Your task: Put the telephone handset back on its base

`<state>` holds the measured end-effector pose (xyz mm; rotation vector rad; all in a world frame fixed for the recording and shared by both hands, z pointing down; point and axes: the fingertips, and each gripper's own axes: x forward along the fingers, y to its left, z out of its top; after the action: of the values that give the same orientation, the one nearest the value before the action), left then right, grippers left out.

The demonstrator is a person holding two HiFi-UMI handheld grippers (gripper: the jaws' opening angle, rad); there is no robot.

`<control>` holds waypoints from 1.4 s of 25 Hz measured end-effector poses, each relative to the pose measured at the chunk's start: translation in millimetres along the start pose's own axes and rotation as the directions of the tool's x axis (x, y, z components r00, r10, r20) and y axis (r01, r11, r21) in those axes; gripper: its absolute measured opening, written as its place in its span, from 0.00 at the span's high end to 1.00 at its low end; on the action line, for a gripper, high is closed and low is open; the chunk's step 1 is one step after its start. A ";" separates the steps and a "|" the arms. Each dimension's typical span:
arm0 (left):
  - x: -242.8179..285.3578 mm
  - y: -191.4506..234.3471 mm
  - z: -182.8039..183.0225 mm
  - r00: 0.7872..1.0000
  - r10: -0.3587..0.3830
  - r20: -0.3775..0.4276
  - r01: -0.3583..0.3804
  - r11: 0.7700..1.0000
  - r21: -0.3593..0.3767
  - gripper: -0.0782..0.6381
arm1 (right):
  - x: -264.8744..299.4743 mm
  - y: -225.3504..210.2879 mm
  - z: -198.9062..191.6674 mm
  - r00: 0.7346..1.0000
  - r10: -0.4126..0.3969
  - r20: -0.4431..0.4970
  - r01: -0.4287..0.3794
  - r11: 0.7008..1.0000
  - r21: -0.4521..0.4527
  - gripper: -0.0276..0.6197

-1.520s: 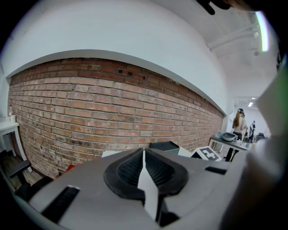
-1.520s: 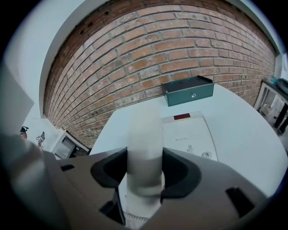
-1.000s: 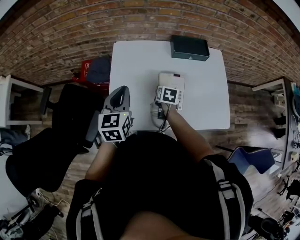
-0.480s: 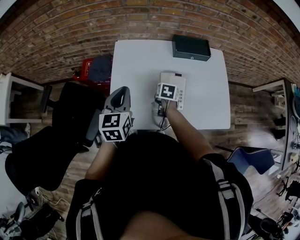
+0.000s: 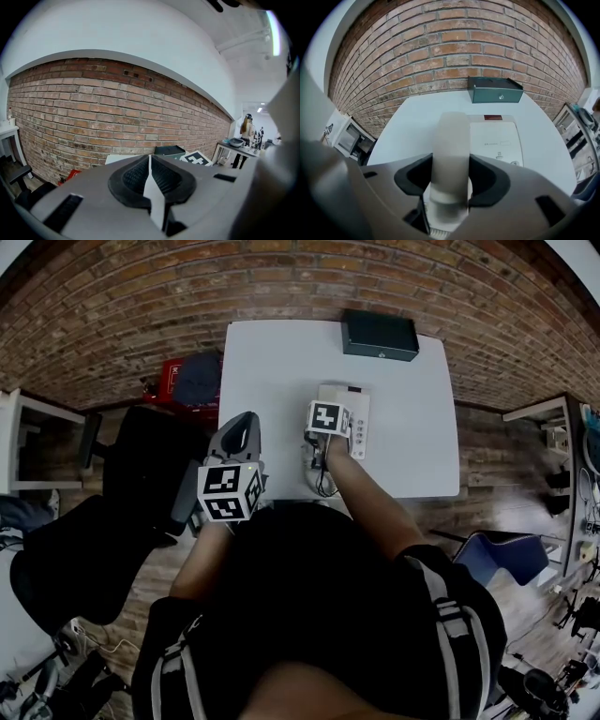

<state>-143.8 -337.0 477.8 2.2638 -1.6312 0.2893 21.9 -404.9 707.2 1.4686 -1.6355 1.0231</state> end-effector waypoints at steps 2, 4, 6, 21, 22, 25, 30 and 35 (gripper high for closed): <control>0.9 -1.4 0.4 1.000 -0.005 0.001 0.005 1.000 0.000 0.87 | -0.3 3.5 -0.4 1.000 0.013 0.003 -0.012 1.000 -0.013 0.64; 1.7 -2.9 0.7 1.000 -0.011 0.003 0.011 1.000 -0.001 0.87 | -3.8 5.0 1.5 0.999 0.034 0.029 -0.033 0.999 -0.024 0.60; 2.7 -3.0 1.4 1.000 -0.016 0.004 0.016 1.000 -0.003 0.87 | -10.2 2.6 6.1 0.997 0.046 0.066 -0.044 0.999 -0.022 0.59; 22.6 -17.1 8.2 0.996 -0.090 0.013 0.090 0.996 0.010 0.87 | -130.5 0.1 72.1 0.807 0.192 0.559 -0.162 0.981 -0.103 0.96; 24.4 -19.8 9.8 0.995 -0.097 0.014 0.097 0.995 0.013 0.87 | -148.6 2.0 78.3 0.763 0.226 0.606 -0.189 0.974 -0.126 0.96; 29.5 -29.1 17.8 0.992 -0.123 0.025 0.123 0.992 0.027 0.87 | -209.6 4.7 95.5 0.616 0.282 0.736 -0.202 0.959 -0.199 0.96; 32.7 -48.3 35.5 0.984 -0.172 0.055 0.170 0.985 0.040 0.87 | -288.2 -10.7 107.3 0.420 0.262 0.869 -0.161 0.964 -0.213 0.96; 40.0 -63.0 37.5 0.977 -0.203 0.066 0.200 0.979 0.051 0.87 | -310.2 -36.0 99.0 0.367 0.189 0.911 -0.071 0.982 -0.175 0.96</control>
<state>-72.5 -368.5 447.9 2.4750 -1.4249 0.1982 92.4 -359.1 390.6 2.0297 -2.5622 0.0140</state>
